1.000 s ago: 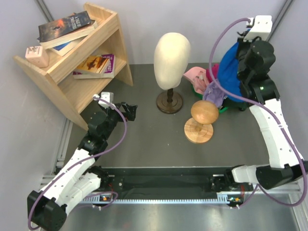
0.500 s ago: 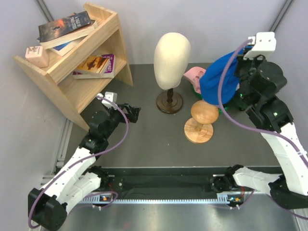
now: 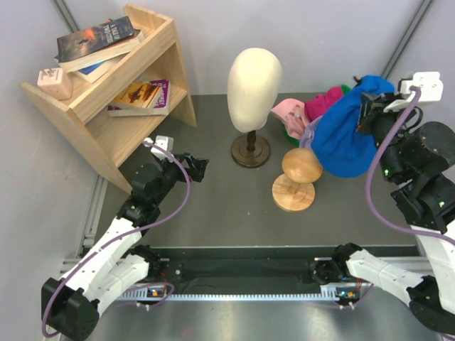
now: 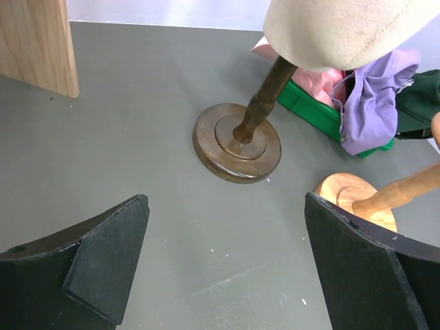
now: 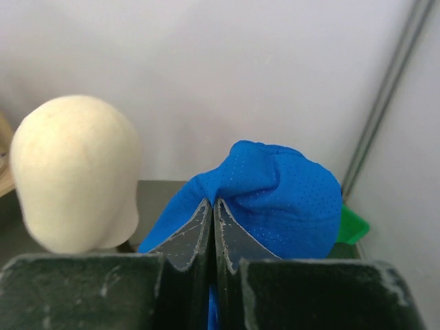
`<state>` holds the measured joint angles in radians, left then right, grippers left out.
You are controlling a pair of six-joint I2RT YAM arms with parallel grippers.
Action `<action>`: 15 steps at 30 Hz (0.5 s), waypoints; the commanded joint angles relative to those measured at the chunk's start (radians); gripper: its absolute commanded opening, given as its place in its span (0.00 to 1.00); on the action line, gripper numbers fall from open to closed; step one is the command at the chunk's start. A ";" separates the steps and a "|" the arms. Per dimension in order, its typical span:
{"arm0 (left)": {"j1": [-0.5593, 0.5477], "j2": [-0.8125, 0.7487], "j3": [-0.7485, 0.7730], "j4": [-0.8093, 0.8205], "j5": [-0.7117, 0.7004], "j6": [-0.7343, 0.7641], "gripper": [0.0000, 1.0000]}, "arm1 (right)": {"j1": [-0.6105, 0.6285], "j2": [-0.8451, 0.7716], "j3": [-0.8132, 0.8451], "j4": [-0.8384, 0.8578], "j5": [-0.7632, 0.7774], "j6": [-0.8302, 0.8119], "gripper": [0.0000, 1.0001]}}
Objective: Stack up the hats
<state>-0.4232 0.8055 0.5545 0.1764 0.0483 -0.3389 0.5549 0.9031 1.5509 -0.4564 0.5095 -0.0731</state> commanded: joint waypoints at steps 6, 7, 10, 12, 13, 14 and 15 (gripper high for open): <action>0.001 0.009 0.012 0.051 0.010 -0.003 0.99 | 0.016 -0.026 -0.136 -0.038 -0.241 0.145 0.00; 0.001 0.009 0.013 0.049 0.012 -0.002 0.99 | 0.014 -0.026 -0.147 -0.034 -0.246 0.150 0.00; 0.001 0.011 0.010 0.051 0.010 -0.002 0.99 | 0.014 -0.017 -0.201 -0.013 -0.250 0.162 0.00; 0.001 0.009 0.008 0.051 0.010 -0.003 0.99 | 0.014 -0.010 -0.241 0.002 -0.249 0.170 0.00; 0.001 0.009 0.005 0.055 0.013 -0.002 0.99 | 0.016 -0.004 -0.255 0.010 -0.249 0.176 0.00; 0.001 0.014 0.004 0.061 0.019 0.000 0.99 | 0.014 0.000 -0.268 0.018 -0.249 0.182 0.00; 0.001 0.015 0.001 0.066 0.025 0.000 0.99 | 0.014 0.003 -0.294 0.028 -0.252 0.183 0.00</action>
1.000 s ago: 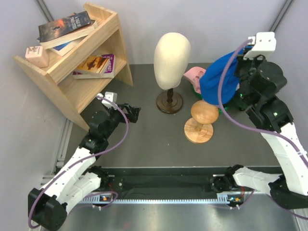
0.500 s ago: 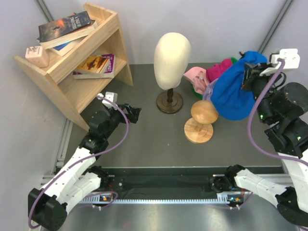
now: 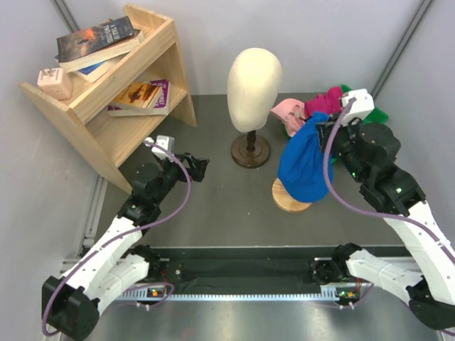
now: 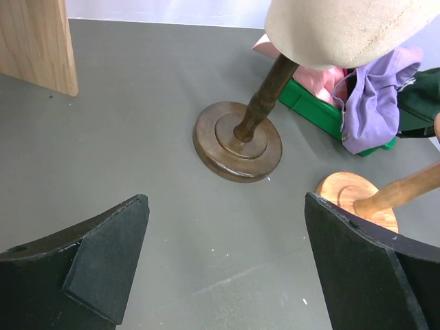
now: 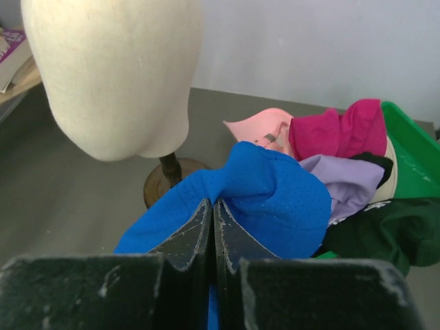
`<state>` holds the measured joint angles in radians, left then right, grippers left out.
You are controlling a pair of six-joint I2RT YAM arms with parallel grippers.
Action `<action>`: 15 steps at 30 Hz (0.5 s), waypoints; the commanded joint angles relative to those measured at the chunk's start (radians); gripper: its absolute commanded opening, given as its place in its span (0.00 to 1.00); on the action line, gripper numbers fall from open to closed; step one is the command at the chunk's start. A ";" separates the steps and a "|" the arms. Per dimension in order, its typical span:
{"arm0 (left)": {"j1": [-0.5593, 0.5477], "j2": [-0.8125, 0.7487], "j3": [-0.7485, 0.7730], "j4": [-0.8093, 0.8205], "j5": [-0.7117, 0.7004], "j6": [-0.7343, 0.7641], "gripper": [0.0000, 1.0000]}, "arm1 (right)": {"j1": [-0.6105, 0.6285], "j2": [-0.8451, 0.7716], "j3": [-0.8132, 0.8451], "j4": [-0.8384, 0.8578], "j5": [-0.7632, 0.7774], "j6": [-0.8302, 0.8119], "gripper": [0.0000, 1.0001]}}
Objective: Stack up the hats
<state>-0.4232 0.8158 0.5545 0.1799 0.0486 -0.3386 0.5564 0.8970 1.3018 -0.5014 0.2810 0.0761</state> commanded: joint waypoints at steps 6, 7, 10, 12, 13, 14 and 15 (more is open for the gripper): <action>0.001 0.048 -0.002 0.090 0.095 -0.004 0.99 | 0.014 0.043 -0.128 0.150 -0.031 0.044 0.00; 0.001 0.055 -0.002 0.092 0.102 -0.007 0.99 | 0.013 0.057 -0.134 0.165 -0.034 0.045 0.00; 0.001 0.071 -0.002 0.099 0.109 -0.008 0.99 | 0.013 0.082 -0.156 0.191 -0.051 0.045 0.00; 0.001 0.072 -0.004 0.099 0.109 -0.008 0.99 | 0.013 0.094 -0.165 0.208 -0.052 0.045 0.00; 0.001 0.074 -0.007 0.101 0.108 -0.005 0.99 | 0.014 0.109 -0.167 0.210 -0.052 0.047 0.00; 0.001 0.071 -0.007 0.102 0.108 -0.007 0.99 | 0.013 0.118 -0.168 0.219 -0.051 0.044 0.00; 0.001 0.071 -0.008 0.104 0.108 -0.004 0.99 | 0.011 0.125 -0.171 0.221 -0.051 0.044 0.00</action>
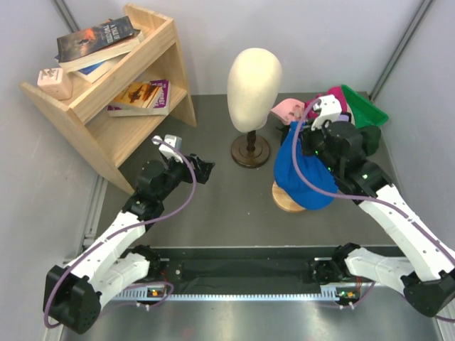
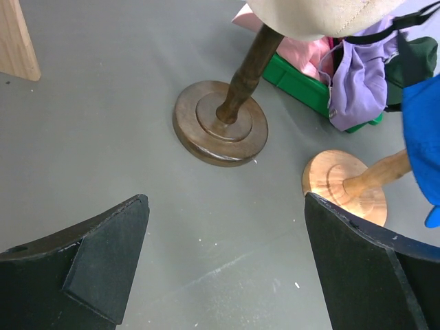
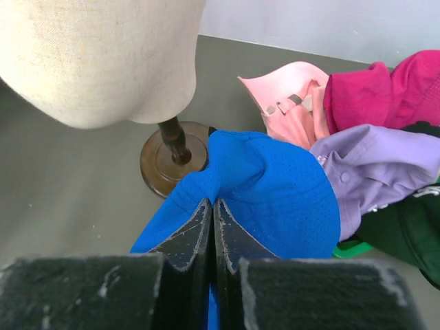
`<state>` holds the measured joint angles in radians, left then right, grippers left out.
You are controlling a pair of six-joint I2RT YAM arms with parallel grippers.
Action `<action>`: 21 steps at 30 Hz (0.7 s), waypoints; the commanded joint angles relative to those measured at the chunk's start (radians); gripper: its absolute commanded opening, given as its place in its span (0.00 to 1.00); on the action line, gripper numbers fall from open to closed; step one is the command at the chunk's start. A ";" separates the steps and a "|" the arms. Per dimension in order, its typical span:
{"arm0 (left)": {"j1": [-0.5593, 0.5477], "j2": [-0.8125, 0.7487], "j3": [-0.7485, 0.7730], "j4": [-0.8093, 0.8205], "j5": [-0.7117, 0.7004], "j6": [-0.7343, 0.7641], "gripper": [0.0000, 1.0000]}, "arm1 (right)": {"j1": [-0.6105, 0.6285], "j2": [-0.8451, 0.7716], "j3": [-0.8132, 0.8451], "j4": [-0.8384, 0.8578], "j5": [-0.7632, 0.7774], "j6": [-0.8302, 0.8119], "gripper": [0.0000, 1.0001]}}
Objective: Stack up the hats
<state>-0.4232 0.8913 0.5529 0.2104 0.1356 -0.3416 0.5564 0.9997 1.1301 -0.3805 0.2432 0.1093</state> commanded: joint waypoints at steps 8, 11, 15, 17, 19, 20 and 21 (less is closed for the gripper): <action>0.001 -0.002 -0.010 0.069 0.015 0.003 0.99 | 0.014 0.086 -0.003 0.071 0.030 0.033 0.00; 0.001 -0.002 -0.010 0.069 0.013 0.006 0.99 | 0.013 0.071 -0.019 0.055 0.059 0.055 0.08; 0.001 0.001 -0.010 0.069 0.010 0.004 0.99 | 0.014 0.051 -0.056 0.045 0.102 0.064 0.23; 0.001 0.003 -0.010 0.069 0.010 0.003 0.99 | 0.014 0.050 -0.072 0.040 0.105 0.067 0.26; 0.001 0.003 -0.011 0.070 0.012 0.003 0.99 | 0.013 0.043 -0.079 0.037 0.107 0.073 0.33; 0.001 0.003 -0.011 0.070 0.009 0.003 0.99 | 0.014 0.040 -0.085 0.038 0.108 0.075 0.35; 0.001 0.001 -0.011 0.070 0.007 0.001 0.99 | 0.013 0.036 -0.085 0.038 0.110 0.075 0.39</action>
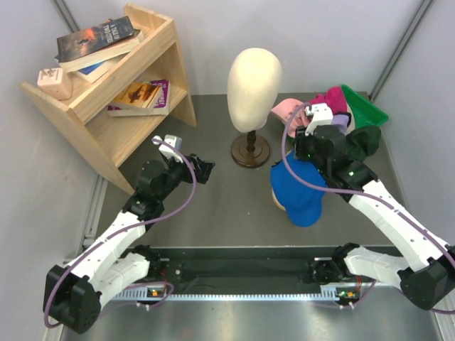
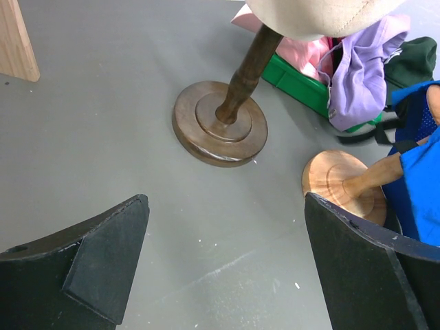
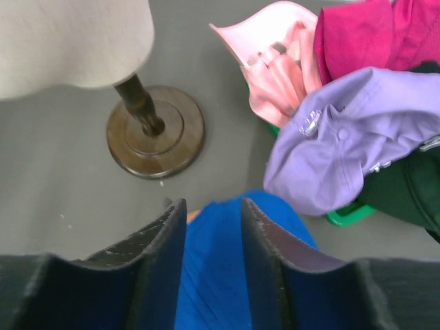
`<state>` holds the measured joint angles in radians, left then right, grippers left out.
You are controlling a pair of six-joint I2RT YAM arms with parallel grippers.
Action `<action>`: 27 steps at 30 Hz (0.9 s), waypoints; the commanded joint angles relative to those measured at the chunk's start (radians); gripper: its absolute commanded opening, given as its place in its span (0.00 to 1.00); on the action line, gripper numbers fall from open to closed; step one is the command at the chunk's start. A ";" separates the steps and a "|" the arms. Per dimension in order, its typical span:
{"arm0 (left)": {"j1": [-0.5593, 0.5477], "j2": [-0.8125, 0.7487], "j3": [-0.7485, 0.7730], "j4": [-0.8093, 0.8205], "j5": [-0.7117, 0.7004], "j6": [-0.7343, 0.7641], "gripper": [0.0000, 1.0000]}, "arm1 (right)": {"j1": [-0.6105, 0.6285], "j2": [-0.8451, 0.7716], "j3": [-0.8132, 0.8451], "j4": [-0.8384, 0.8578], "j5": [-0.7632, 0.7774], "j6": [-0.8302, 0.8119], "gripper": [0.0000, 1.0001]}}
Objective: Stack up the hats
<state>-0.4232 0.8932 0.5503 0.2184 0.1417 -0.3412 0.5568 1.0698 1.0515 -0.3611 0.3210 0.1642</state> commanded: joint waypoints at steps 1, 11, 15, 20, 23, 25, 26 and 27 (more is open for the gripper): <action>0.001 0.001 -0.009 0.062 0.001 0.001 0.99 | 0.012 -0.036 -0.010 0.019 0.035 0.021 0.40; 0.001 0.004 -0.010 0.061 -0.005 0.007 0.99 | 0.009 -0.050 0.024 0.008 0.124 0.009 0.60; 0.001 0.004 -0.007 0.052 -0.017 0.018 0.99 | -0.027 -0.051 0.061 -0.002 0.170 -0.009 0.66; 0.001 -0.005 -0.010 0.039 -0.050 0.024 0.99 | -0.262 -0.051 0.047 0.045 0.041 -0.006 0.67; 0.001 -0.014 -0.016 0.039 -0.068 0.027 0.99 | -0.440 -0.050 -0.014 0.117 -0.068 0.026 0.67; 0.001 -0.017 -0.018 0.038 -0.079 0.031 0.99 | -0.548 -0.024 -0.057 0.151 -0.136 0.052 0.67; 0.001 -0.014 -0.018 0.038 -0.082 0.033 0.99 | -0.590 0.001 -0.073 0.190 -0.164 0.055 0.67; 0.001 -0.011 -0.018 0.039 -0.082 0.033 0.99 | -0.612 0.018 -0.087 0.209 -0.190 0.057 0.67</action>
<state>-0.4232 0.8928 0.5457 0.2173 0.0856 -0.3279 0.0593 1.0439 1.0191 -0.2764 0.2821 0.1825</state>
